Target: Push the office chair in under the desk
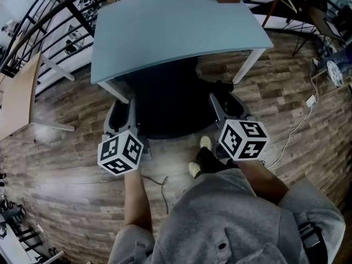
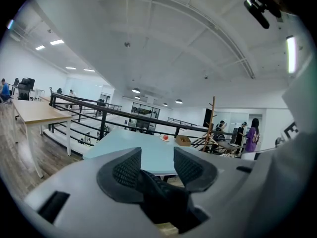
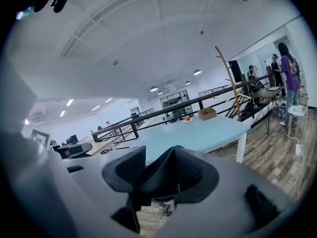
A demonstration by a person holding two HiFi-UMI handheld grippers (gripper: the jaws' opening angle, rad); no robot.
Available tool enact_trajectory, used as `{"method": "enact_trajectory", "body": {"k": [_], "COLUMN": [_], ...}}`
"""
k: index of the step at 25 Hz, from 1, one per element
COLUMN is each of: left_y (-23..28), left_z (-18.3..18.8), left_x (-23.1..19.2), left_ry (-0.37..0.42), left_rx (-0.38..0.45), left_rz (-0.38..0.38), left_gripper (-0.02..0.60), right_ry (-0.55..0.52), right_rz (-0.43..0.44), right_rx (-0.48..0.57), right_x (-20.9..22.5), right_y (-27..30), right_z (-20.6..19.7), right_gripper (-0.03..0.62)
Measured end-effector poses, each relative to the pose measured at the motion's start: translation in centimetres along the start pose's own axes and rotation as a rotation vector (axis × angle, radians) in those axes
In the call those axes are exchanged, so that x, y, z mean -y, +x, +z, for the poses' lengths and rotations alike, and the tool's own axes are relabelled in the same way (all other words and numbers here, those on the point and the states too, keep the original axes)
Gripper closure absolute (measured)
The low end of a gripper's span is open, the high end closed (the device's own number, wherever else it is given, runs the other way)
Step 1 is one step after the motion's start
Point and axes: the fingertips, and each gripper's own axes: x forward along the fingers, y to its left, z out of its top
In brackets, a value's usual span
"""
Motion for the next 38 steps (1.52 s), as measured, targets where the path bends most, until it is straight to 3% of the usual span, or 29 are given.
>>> {"method": "enact_trajectory", "body": {"k": [18,38], "left_y": [5.1,10.3], "left_z": [1.9,3.7], "left_x": [-2.0,-4.9], "left_ry": [0.020,0.032], "left_rx": [0.002,-0.012], "left_rz": [-0.002,0.047], "left_gripper": [0.396,0.411], "right_ry": [0.014,0.026], "right_rz": [0.045,0.075], "right_rx": [-0.012,-0.003], "right_x": [-0.2,-0.7], "right_y": [6.2,12.7], "right_z": [2.1,4.5], "right_gripper": [0.402,0.402]}}
